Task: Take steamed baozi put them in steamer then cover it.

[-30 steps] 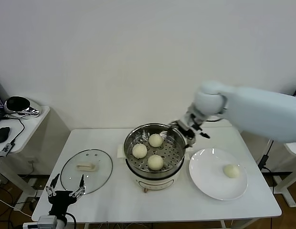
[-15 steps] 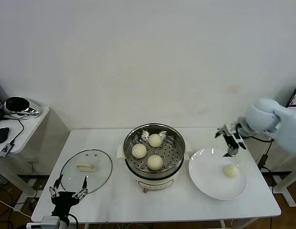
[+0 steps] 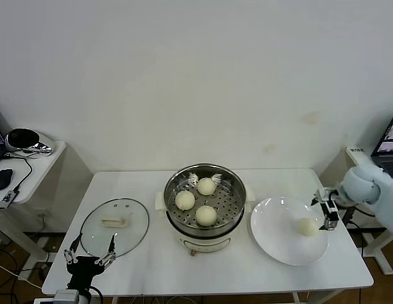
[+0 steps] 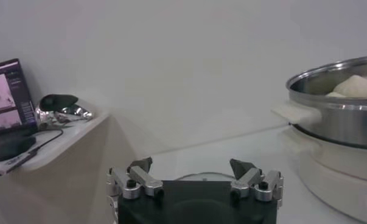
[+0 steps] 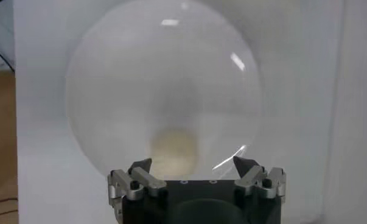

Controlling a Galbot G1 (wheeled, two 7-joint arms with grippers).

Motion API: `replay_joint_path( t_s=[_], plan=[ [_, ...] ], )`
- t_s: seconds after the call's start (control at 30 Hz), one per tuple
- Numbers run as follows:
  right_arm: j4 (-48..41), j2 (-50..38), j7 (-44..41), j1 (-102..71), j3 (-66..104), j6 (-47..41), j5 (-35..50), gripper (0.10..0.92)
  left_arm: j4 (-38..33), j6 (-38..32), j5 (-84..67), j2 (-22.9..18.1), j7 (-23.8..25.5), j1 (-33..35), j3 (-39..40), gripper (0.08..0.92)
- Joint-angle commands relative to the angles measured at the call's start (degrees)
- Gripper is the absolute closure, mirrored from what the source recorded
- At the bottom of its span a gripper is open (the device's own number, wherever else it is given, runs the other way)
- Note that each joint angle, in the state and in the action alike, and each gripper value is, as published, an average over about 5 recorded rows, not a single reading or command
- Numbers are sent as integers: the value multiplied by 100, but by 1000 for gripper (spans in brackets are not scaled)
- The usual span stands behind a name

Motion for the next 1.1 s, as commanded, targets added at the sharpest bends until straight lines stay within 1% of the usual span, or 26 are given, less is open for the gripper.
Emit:
replay_joint_path(
  t_s=[0.03,0.27,0.67,0.87,1.1],
  plan=[
    [-685,364,8,-861,722,89,-435,203,7,3,-1,-22,-3,20,-5,177],
    [-930,724,56,-835,721,116,-442,203,-8,0,-8,-30,0,55,-78,177],
    [-1058,1013,115,-837,748,64,-519,210,-61,6,2,-53,-7,109,-74,177],
    [-1119,1063,109,-823,737,13,-575,251,-39,3,-7,-52,-9,115,-91,177],
    [-1106,1034,47,-817,740,0,-626,338,-27,0,-11,-58,-11,108,-95,177]
  ],
)
